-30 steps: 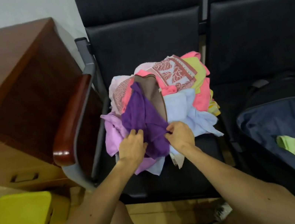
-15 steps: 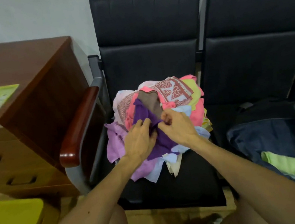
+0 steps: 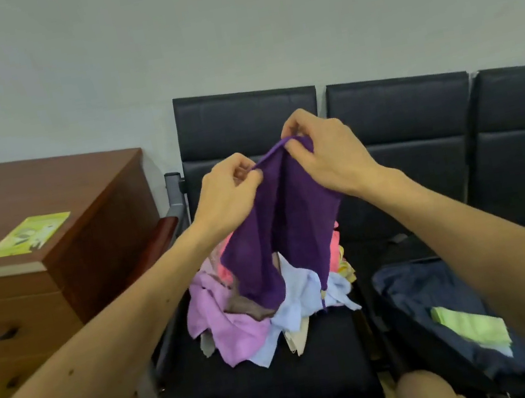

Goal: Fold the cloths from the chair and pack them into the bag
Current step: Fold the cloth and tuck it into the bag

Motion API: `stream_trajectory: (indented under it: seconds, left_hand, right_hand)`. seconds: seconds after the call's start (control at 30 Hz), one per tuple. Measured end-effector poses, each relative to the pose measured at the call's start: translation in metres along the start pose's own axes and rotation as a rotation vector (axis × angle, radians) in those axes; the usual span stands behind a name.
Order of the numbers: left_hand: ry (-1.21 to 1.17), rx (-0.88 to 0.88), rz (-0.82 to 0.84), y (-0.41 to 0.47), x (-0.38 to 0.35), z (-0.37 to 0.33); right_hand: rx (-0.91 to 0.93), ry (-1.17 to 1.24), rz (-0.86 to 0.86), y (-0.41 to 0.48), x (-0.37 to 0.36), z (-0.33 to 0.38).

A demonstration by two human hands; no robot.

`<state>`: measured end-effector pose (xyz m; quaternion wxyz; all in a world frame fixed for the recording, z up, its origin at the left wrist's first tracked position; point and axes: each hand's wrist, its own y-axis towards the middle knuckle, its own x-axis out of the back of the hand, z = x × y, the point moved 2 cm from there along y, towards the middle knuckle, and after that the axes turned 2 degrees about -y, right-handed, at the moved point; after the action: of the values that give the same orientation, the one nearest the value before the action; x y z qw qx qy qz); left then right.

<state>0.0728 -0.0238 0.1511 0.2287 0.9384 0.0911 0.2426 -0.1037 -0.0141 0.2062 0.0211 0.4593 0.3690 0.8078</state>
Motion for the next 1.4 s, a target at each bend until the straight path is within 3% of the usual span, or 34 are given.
stream_trajectory:
  seconds: [0.13,0.33,0.47,0.63,0.73,0.93,1.07,1.2,1.4]
  left_hand:
    - [0.099,-0.062,0.148,-0.022,-0.002,0.003]
    - [0.202,0.087,0.621,-0.058,0.0,0.045]
    - [0.221,0.164,0.794,-0.067,0.022,0.058]
    - [0.189,0.241,0.896,-0.078,0.052,0.075]
    - [0.009,0.369,0.841,-0.09,0.064,0.085]
    - [-0.564,0.574,0.459,-0.133,0.047,0.118]
    - [-0.634,0.698,0.296,-0.163,0.027,0.131]
    - [-0.653,0.869,0.229,-0.198,0.015,0.145]
    - [-0.703,1.179,0.181,-0.221,-0.005,0.157]
  right_hand:
    - [0.04,-0.044,-0.027,-0.008,0.026,0.015]
    - [0.098,-0.175,0.006,-0.034,0.049,0.011]
    - [0.035,-0.27,0.16,-0.06,0.051,-0.018]
    - [-0.143,-0.357,0.44,-0.1,0.045,-0.053]
    - [-0.306,-0.119,0.484,-0.128,0.036,-0.061]
    - [-0.435,0.312,0.421,-0.184,-0.004,-0.071]
    - [-0.597,0.518,0.419,-0.212,-0.034,-0.087]
    - [-0.611,0.418,0.565,-0.239,-0.055,-0.11]
    - [-0.835,0.56,0.497,-0.257,-0.073,-0.116]
